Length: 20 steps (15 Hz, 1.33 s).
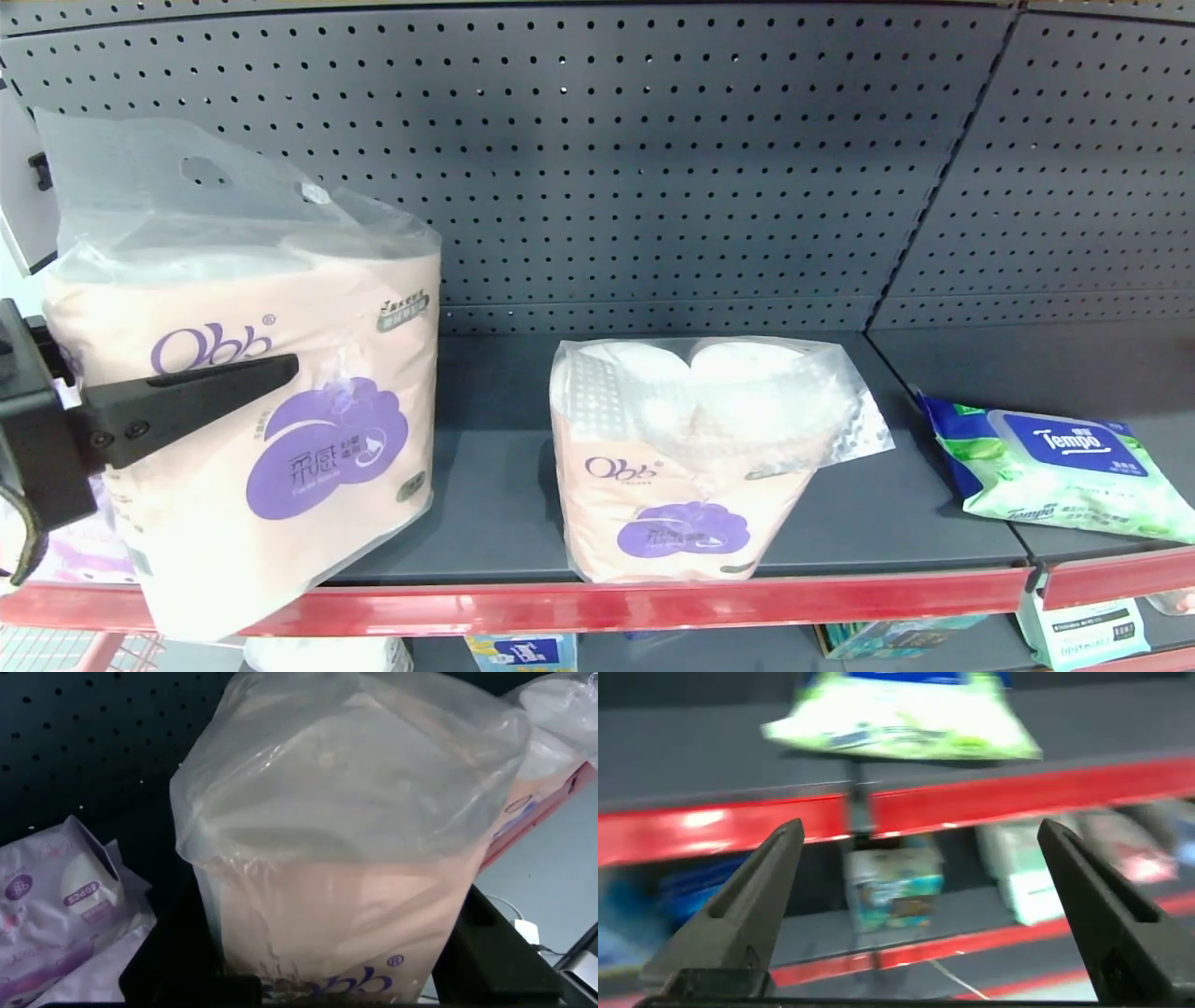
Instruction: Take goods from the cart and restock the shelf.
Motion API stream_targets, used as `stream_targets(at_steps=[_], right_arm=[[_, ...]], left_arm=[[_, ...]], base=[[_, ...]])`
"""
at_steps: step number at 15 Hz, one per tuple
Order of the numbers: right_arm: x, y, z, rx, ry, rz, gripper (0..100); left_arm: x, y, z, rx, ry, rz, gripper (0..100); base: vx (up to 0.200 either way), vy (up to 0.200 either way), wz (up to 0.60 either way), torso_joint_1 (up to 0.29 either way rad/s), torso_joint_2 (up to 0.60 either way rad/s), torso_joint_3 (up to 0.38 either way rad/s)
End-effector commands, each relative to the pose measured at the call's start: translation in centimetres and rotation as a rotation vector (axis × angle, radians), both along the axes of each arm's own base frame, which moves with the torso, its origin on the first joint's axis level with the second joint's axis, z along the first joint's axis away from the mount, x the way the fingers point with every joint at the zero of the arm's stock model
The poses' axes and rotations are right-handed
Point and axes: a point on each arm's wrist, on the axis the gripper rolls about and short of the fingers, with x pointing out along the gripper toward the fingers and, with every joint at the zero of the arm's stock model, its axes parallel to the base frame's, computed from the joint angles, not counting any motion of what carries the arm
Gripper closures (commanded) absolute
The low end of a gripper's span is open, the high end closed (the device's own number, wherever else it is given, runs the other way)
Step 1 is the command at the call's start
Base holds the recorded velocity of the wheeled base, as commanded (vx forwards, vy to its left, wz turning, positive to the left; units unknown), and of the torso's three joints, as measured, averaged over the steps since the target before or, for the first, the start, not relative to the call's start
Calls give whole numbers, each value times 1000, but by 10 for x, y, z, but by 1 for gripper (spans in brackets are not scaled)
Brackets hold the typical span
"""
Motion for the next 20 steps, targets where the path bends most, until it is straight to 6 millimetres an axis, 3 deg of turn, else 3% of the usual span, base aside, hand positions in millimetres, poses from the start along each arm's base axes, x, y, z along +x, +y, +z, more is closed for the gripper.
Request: stream_targets(at_steps=[1, 10, 16, 20], right_arm=[[-4, -1, -7, -2, -14, 118, 0], [-8, -1, -8, 21, -67, 112, 0], [-8, -1, -8, 21, -67, 112, 0], [-8, -1, -8, 21, -67, 112, 0]], left_arm=[[1, 0, 1, -1, -2, -2, 100], [4, -2, -1, 1, 12, -8, 100], [29, -10, 2, 4, 38, -40, 100], [61, -22, -1, -11, -5, -46, 100]], base=[[0, 0, 0, 0, 0, 0], [0, 0, 0, 0, 0, 0], [0, 0, 0, 0, 0, 0], [0, 0, 0, 0, 0, 0]])
